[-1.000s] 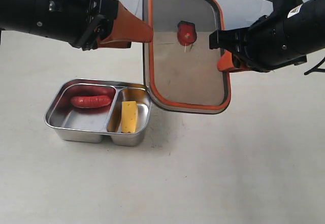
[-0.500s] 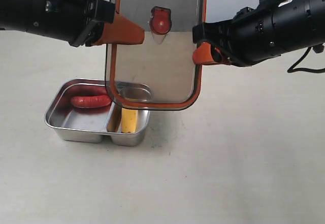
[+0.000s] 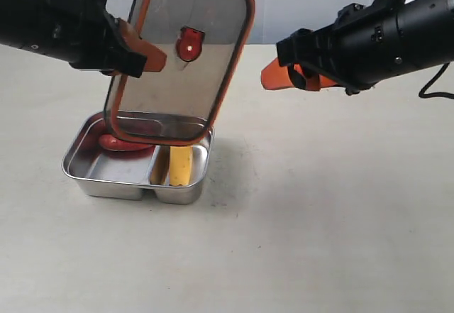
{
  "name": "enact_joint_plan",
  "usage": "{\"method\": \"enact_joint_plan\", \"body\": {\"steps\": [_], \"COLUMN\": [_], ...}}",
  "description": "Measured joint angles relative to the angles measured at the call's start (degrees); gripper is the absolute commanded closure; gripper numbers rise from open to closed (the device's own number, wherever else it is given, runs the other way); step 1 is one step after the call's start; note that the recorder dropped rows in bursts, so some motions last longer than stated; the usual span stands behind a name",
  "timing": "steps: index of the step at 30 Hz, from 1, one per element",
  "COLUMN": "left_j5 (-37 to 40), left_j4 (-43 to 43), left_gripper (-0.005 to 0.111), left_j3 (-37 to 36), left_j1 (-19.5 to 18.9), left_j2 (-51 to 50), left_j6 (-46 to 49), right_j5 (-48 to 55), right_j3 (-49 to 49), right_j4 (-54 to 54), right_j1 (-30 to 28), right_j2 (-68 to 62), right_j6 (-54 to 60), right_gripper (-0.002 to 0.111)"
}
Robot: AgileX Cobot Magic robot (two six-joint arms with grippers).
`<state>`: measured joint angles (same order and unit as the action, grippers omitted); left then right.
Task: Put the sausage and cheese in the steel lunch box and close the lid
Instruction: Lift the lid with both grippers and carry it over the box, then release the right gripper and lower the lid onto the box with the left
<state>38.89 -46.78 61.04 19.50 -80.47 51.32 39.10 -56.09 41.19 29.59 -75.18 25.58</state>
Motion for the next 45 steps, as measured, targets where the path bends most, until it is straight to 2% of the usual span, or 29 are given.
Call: {"method": "enact_joint_plan", "body": {"steps": [4,10,13,17,24,27,28,29,32,35,45], "left_j5": [-3.4,-3.6,-3.6,-3.6,-2.1,-1.8,-2.6,-3.2,-6.7,-9.4,-12.0], "left_j4": [11.6,28.8,37.9,51.0,71.3,81.2,88.1,91.4,114.0,125.2,129.4], "left_gripper": [0.107,0.107,0.107,0.107,0.107,0.107,0.107,0.107,0.107,0.107,0.107], "left_j3": [0.0,0.0,0.0,0.0,-0.5,-5.2,-9.1,-10.6,-18.5,-22.3,-23.6], "left_j1": [0.0,0.2,2.2,7.3,14.9,18.2,19.9,20.5,23.4,23.8,23.9], "left_j2": [1.4,1.8,1.8,1.8,1.8,1.7,1.6,1.6,1.6,1.6,-1.9], "left_j6": [-0.8,-1.0,-1.1,-3.3,-17.4,-23.9,-30.2,-33.3,-55.4,-65.6,-68.6], "right_j5": [-0.2,-0.2,0.0,1.0,3.8,5.1,5.6,5.6,5.9,5.9,5.9], "right_j3": [0.0,0.0,0.0,0.0,0.0,0.0,0.0,0.0,0.0,0.0,0.0], "right_j4": [-5.1,-13.7,-15.7,-16.4,-16.8,-17.2,-17.4,-17.4,-17.7,-17.7,-17.9], "right_j1": [-1.1,-1.3,-1.3,-1.3,-1.3,-1.3,-1.3,-1.3,-1.3,-1.3,-1.3], "right_j2": [3.6,8.4,9.5,10.2,10.2,10.3,10.3,10.3,10.3,10.3,10.3], "right_j6": [-2.7,-7.9,-9.5,-10.4,-10.5,-10.6,-10.6,-10.6,-10.6,-10.6,-10.8], "right_gripper": [0.048,0.048,0.048,0.048,0.048,0.048,0.048,0.048,0.048,0.048,0.048]}}
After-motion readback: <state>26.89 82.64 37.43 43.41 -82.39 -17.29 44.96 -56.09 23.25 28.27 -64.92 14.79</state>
